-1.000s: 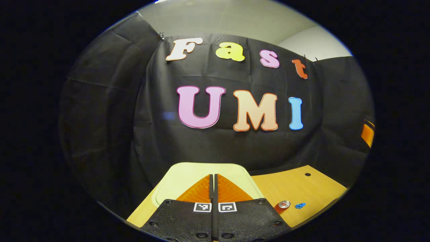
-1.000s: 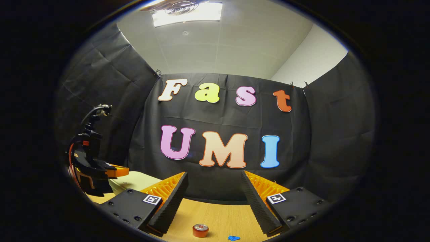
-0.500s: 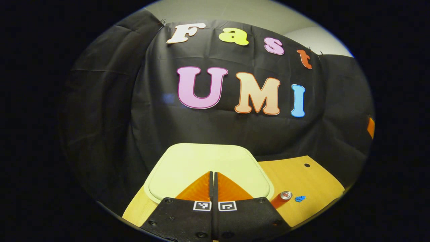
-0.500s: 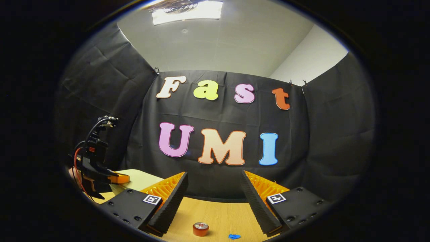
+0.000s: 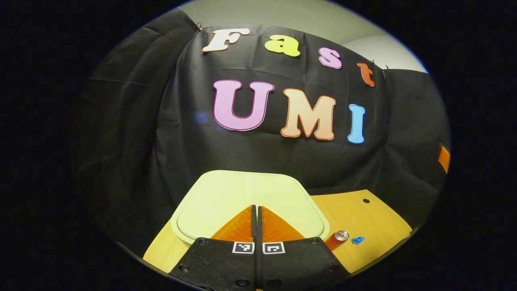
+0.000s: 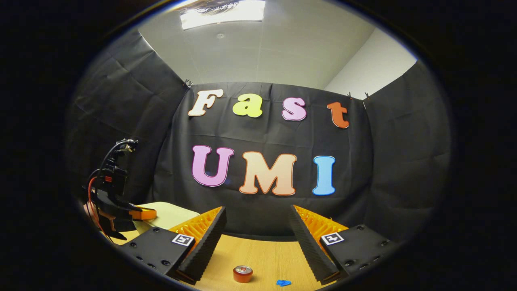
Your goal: Press the lid of the desktop garbage bin to open it, pick up the crumpled paper on the desktop and throw it into the bin, then pick up the pop can on the desktop and drop it into the bin, and finally close the garbage bin lid.
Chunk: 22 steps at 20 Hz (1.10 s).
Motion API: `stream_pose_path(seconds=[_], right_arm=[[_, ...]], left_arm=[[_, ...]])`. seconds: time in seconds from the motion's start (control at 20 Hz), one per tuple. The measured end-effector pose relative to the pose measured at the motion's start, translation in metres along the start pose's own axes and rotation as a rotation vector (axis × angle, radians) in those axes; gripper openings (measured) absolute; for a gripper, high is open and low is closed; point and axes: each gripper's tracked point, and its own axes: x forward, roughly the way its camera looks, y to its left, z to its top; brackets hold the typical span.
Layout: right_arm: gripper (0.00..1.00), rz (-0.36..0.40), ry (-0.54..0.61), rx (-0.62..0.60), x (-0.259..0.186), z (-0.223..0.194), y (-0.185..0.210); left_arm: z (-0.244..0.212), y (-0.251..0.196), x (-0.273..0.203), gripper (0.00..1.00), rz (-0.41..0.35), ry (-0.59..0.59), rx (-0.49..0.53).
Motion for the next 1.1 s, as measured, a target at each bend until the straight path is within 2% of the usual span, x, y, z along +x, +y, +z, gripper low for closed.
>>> stream_pose_path(seconds=[0.15,0.35,0.45,0.7,0.9,1.1], right_arm=[[0.98,0.010,-0.004,-0.010,-0.001,0.001,0.003],[0.98,0.010,-0.007,0.001,-0.001,0.003,0.001],[0.98,0.005,-0.009,0.010,-0.001,0.004,-0.002],[0.98,0.000,-0.024,0.004,-0.002,0.011,-0.007],[0.98,0.005,-0.036,0.007,-0.004,0.014,-0.010],[0.99,0.003,-0.040,0.027,-0.009,0.016,-0.016]], left_arm=[[-0.002,-0.001,0.001,0.00,-0.001,-0.001,0.008],[0.008,-0.006,-0.001,0.00,0.011,-0.034,0.115],[0.009,-0.006,-0.001,0.00,0.004,-0.026,0.131],[0.066,-0.020,-0.006,0.00,0.015,-0.157,0.181],[0.113,-0.035,-0.026,0.00,0.005,-0.268,0.169],[0.138,-0.044,-0.048,0.00,0.005,-0.328,0.159]])
